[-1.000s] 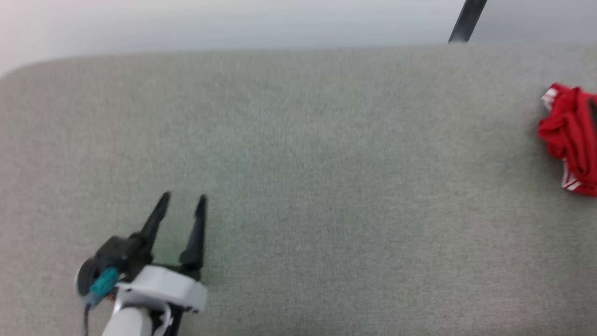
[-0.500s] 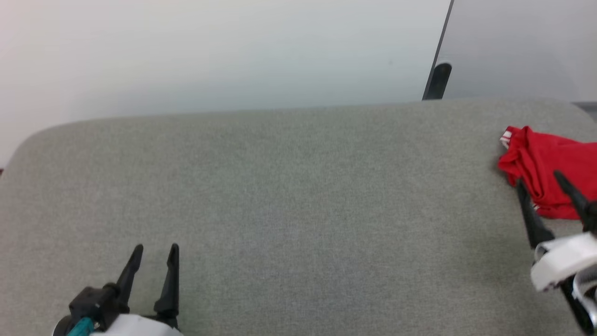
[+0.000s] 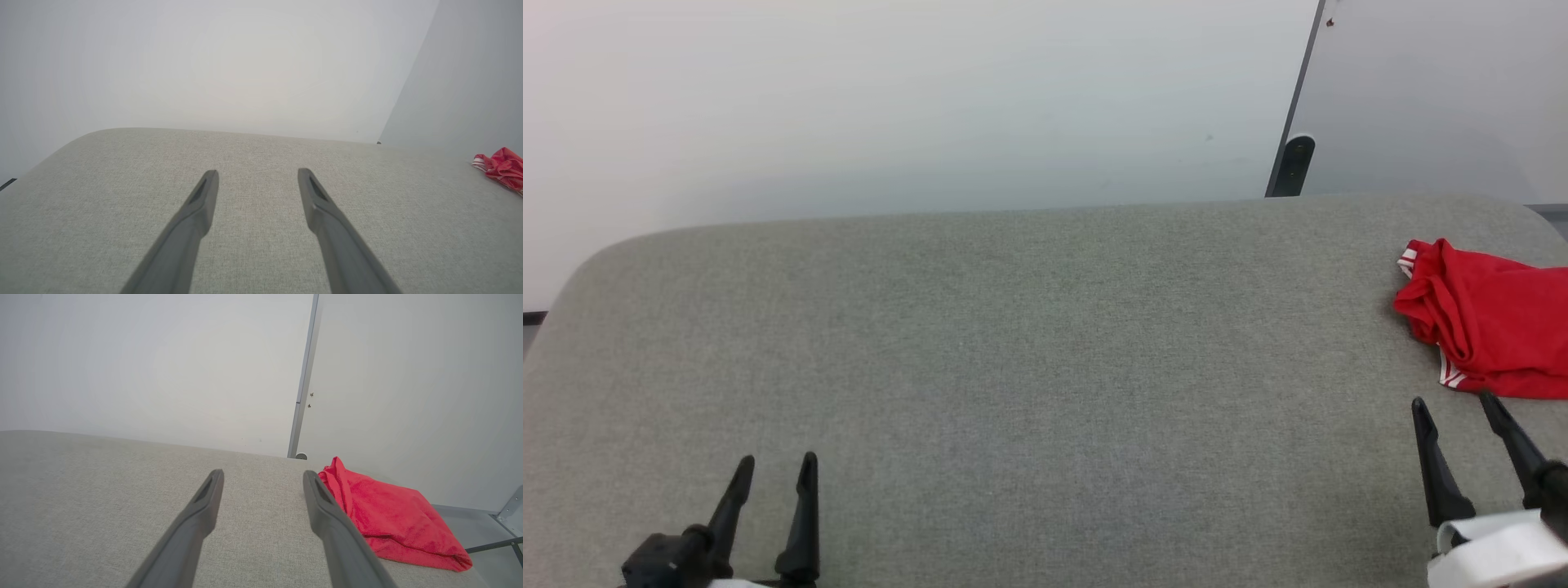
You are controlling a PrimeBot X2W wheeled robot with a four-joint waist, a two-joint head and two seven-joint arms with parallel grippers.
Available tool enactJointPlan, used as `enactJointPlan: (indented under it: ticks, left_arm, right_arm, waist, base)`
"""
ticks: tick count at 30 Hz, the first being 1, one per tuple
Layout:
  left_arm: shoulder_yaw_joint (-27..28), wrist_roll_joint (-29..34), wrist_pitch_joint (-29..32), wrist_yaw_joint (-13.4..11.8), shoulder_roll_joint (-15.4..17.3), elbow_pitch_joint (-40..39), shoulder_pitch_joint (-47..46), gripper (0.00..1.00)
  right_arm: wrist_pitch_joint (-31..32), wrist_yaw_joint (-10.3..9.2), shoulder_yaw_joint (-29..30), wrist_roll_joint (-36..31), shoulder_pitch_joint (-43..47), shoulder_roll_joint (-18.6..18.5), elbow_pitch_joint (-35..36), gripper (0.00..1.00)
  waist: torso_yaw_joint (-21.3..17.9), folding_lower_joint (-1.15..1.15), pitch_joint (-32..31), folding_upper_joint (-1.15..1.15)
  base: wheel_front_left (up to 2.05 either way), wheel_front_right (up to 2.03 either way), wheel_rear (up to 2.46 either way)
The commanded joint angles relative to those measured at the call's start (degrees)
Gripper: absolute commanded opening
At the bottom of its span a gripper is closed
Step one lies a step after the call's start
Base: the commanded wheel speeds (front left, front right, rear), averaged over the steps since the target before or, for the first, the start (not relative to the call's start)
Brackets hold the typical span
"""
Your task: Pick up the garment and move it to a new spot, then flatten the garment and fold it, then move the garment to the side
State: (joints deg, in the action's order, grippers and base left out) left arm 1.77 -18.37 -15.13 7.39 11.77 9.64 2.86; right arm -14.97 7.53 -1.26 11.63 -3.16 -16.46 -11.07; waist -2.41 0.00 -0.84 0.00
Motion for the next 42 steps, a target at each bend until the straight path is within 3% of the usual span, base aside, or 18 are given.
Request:
enactJointPlan:
  ticks: [1, 12, 28, 29, 33, 42]
  left_arm:
    - [0.1, 0.2, 0.0, 0.2, 0.0, -0.4, 0.8, 1.00]
    - [-0.1, 0.7, 0.0, 0.2, -0.3, -1.5, 2.6, 1.00]
    - [1.3, -0.4, 0.0, 0.2, -1.3, -1.9, 3.7, 1.00]
    - [1.3, -0.4, 0.0, 0.0, -1.4, -1.9, 3.1, 0.00]
    - [1.1, -0.5, 0.1, 0.0, -2.5, 0.1, 3.6, 0.00]
    - [1.6, -9.6, 2.7, 0.0, -3.3, 0.6, 2.0, 0.00]
  right_arm:
    - [-0.2, -0.09, 0.9, -0.7, 1.7, 1.0, 1.2, 1.00]
    - [-0.2, -0.09, 3.8, -1.7, 5.8, 3.5, 4.2, 1.00]
    - [-0.2, -0.09, 3.8, -2.2, 6.9, 3.7, 4.8, 1.00]
    - [0.0, 0.00, 3.9, -2.0, 6.2, 3.7, 4.7, 0.00]
    - [0.2, 0.00, 3.8, -1.7, 6.7, 4.7, 2.7, 0.00]
    - [2.9, -0.01, 4.4, 8.4, 5.3, 5.7, 2.0, 0.00]
  waist:
    - [0.0, 0.00, 0.0, 0.00]
    - [0.0, 0.00, -0.2, 0.00]
    - [0.2, 0.00, -0.6, 0.00]
    - [0.2, 0.00, -0.6, 0.00]
    - [0.2, 0.00, -0.6, 0.00]
    - [0.3, 0.00, -0.5, 0.00]
  base:
    - [0.00, 0.00, 0.00]
    - [0.00, 0.00, 0.00]
    - [0.00, 0.00, 0.00]
    - [0.00, 0.00, 0.00]
    - [0.00, 0.00, 0.00]
    - [0.00, 0.00, 0.00]
